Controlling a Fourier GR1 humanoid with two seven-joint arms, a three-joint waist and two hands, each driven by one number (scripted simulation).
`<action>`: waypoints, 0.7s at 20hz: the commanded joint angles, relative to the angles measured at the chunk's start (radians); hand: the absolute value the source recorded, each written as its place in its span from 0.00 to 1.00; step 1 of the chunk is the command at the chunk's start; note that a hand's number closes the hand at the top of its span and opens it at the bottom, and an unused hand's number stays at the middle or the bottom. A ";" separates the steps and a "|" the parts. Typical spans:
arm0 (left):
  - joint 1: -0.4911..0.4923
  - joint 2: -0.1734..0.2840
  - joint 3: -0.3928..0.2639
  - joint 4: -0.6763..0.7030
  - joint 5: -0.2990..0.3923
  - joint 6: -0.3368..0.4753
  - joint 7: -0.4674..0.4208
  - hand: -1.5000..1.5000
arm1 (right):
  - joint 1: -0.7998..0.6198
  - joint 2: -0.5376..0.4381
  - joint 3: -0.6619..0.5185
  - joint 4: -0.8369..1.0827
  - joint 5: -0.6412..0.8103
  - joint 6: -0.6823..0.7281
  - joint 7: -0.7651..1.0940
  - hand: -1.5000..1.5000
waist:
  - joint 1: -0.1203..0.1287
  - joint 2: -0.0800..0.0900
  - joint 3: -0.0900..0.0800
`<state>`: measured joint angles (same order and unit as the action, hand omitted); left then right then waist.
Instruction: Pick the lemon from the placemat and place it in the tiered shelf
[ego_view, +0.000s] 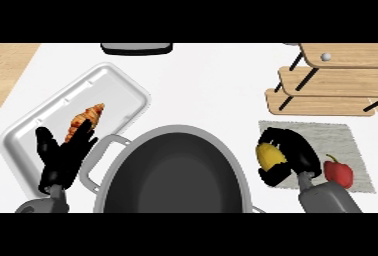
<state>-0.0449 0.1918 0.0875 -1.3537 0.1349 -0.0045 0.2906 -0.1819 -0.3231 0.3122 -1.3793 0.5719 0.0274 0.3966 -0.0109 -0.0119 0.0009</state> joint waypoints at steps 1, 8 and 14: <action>0.041 0.003 0.002 -0.030 -0.006 0.008 0.005 0.50 | 0.087 -0.067 0.039 -0.238 -0.063 0.072 -0.147 1.00 | -0.013 -0.001 -0.001; 0.053 -0.009 0.007 -0.015 0.005 -0.003 -0.017 0.50 | 0.158 -0.216 -0.164 -0.739 -0.149 0.102 -0.005 1.00 | -0.027 0.000 -0.003; 0.026 -0.029 -0.019 -0.064 -0.015 0.035 0.054 0.50 | 0.099 -0.326 -0.458 -0.963 -0.366 0.238 0.244 1.00 | -0.012 0.004 -0.002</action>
<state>-0.0169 0.1868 0.0941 -1.3858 0.1340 0.0057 0.3007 -0.0510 -0.5808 0.0122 -2.2064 0.3245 0.1900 0.5093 -0.0326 -0.0117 0.0002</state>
